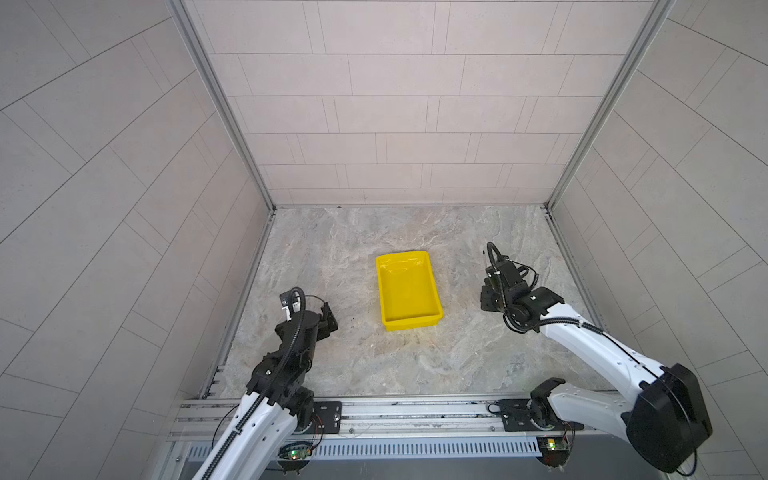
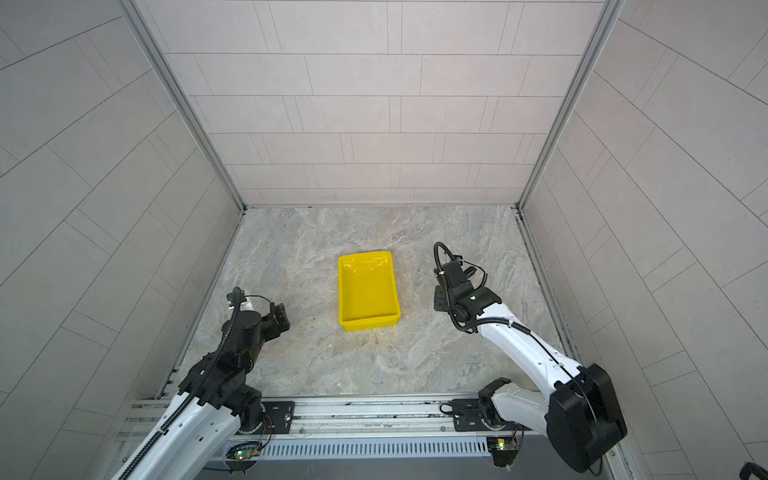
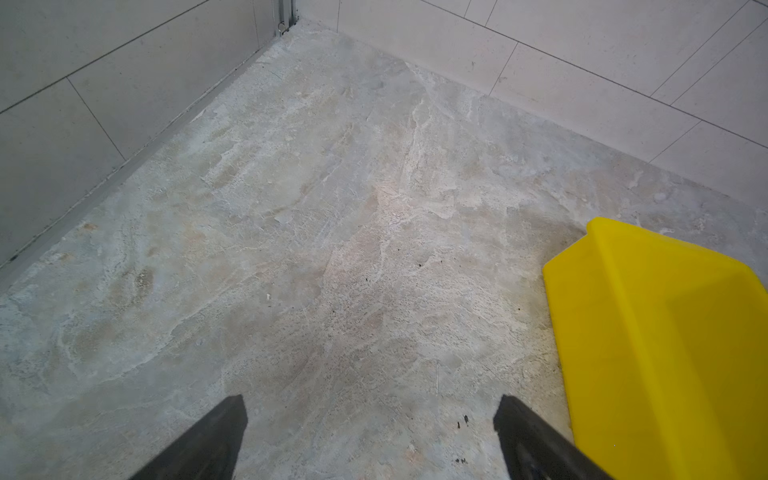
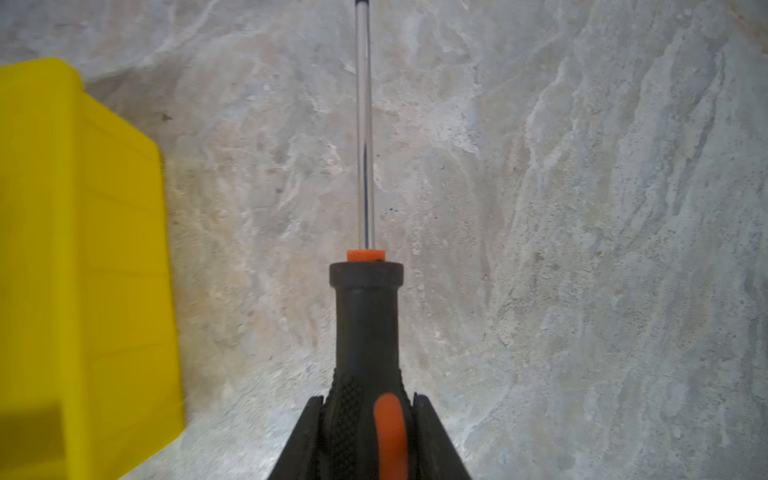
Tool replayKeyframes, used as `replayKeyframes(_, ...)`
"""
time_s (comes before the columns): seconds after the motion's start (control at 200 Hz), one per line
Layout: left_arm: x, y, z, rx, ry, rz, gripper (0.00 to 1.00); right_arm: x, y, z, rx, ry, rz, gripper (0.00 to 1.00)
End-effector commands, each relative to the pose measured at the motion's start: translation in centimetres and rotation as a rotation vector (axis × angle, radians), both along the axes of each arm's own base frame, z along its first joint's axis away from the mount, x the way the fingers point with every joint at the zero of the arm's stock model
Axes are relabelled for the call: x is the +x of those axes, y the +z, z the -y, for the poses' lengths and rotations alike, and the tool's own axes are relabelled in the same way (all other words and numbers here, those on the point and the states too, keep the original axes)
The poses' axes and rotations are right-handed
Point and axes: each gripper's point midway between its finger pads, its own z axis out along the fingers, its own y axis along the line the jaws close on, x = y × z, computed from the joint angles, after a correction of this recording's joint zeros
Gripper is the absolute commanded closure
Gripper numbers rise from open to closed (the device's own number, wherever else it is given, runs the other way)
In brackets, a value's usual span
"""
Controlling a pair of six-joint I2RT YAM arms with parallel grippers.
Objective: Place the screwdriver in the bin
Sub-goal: 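Lift the screwdriver with the right gripper and carry it over the yellow bin, then lower the screwdriver into the bin and open the right gripper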
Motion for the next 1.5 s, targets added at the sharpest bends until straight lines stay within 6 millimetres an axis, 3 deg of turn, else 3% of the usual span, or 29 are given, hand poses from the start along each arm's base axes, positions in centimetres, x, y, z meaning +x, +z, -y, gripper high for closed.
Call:
replayKeyframes(0.0, 0.0, -0.2, -0.3, 0.008, 0.014, 0.012, 0.00, -0.7, 2.0, -1.6, -0.002, -0.007, 0.090, 1.00)
replayKeyframes(0.135, 0.1, -0.3, -0.2, 0.013, 0.010, -0.003, 0.00, -0.5, 3.2, -5.8, 0.025, 0.057, 0.151, 1.00)
replayKeyframes(0.395, 0.3, -0.6, 0.0, 0.020, 0.009, -0.026, 0.00, -0.1, 2.0, -14.9, 0.041, 0.192, 0.085, 1.00)
replayKeyframes(0.515, 0.3, -0.6, 0.0, 0.019, 0.006, -0.024, 0.00, -0.1, 0.8, -17.7, 0.094, 0.216, 0.016, 1.00)
replayKeyframes(0.69, 0.3, -0.5, 0.0, 0.016, 0.006, -0.016, 0.00, 0.2, -0.7, -20.4, 0.143, 0.245, -0.055, 1.00)
replayKeyframes(0.865, 0.3, -0.4, 0.0, 0.015, 0.006, -0.015, 0.00, 0.4, -2.4, -22.3, 0.170, 0.270, -0.134, 0.98)
replayKeyframes(1.121, 0.2, -0.5, -0.1, 0.015, 0.008, -0.015, 0.00, 1.1, -4.8, -22.3, 0.184, 0.264, -0.222, 0.97)
replayKeyframes(1.336, 0.2, -0.5, -0.1, 0.016, 0.008, -0.015, 0.00, 1.7, -4.6, -21.4, 0.194, 0.240, -0.221, 0.95)
replayKeyframes(1.496, 0.2, -0.5, -0.1, 0.017, 0.010, -0.015, 0.00, 2.7, -4.2, -21.9, 0.218, 0.227, -0.203, 0.93)
